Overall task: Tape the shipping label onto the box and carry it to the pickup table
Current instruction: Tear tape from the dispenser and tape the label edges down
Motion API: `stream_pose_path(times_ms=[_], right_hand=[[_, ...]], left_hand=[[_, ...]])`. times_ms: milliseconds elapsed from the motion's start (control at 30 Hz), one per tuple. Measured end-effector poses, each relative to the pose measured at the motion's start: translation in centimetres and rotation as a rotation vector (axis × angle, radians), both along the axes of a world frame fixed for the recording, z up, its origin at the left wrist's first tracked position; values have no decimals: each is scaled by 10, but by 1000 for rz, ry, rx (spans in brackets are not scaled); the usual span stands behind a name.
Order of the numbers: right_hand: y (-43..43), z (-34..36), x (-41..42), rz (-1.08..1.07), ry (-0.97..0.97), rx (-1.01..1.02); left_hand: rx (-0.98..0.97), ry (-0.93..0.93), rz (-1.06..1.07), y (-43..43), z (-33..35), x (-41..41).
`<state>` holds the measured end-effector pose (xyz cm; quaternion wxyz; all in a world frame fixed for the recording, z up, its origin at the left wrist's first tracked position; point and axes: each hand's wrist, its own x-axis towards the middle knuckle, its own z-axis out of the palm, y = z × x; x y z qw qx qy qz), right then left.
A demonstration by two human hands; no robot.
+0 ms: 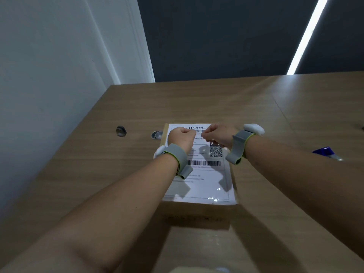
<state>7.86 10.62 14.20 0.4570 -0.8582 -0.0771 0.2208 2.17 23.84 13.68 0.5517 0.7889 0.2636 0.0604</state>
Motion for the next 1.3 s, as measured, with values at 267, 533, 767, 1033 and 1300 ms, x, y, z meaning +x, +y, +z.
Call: stream_pose_path(times_ms=[267,533,767,1033,1300], right_hand=[[56,-1,57,126,34,-108],[91,-1,106,248,27,-325],[107,1,124,375,7,-526],[116,4,127,418,3,-640],[118,-1,125,339,35,-589]], left_hand=[[-13,59,88,52,-9,44],[-13,71,155,81,-36,85],[263,91,127,87,-54,104],[396,94,111,90,-62,110],[360,15,233,87,-70,109]])
